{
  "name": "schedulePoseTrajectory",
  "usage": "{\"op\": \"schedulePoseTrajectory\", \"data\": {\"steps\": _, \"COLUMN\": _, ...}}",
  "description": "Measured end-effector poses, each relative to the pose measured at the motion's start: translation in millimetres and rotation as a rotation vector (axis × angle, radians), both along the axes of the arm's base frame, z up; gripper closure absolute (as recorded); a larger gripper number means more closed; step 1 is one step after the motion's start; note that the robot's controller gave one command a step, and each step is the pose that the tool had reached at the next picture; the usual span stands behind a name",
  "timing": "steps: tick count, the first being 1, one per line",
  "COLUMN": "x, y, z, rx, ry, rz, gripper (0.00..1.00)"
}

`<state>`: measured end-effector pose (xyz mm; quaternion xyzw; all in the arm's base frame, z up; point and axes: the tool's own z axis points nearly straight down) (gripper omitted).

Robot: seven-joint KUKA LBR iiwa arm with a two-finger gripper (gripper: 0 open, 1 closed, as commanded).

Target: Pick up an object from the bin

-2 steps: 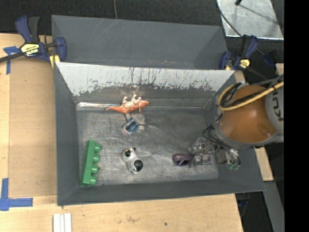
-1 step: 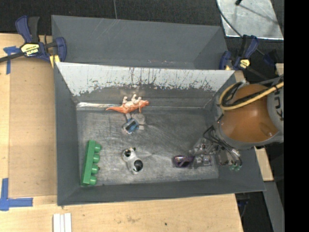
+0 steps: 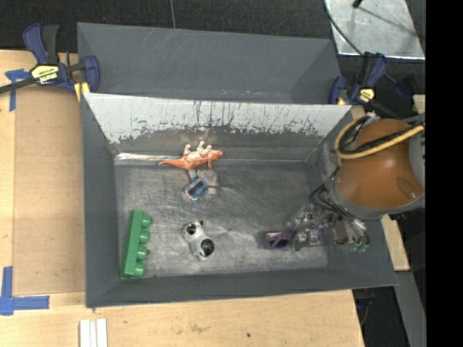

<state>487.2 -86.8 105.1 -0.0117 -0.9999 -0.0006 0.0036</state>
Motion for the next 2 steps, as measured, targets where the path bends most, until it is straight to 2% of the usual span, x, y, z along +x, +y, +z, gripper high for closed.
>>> {"op": "schedulePoseTrajectory", "data": {"steps": 2, "x": 1.9, "y": 0, "z": 41, "rx": -0.002, "ry": -0.01, "rz": 0.0, "gripper": 1.0}}
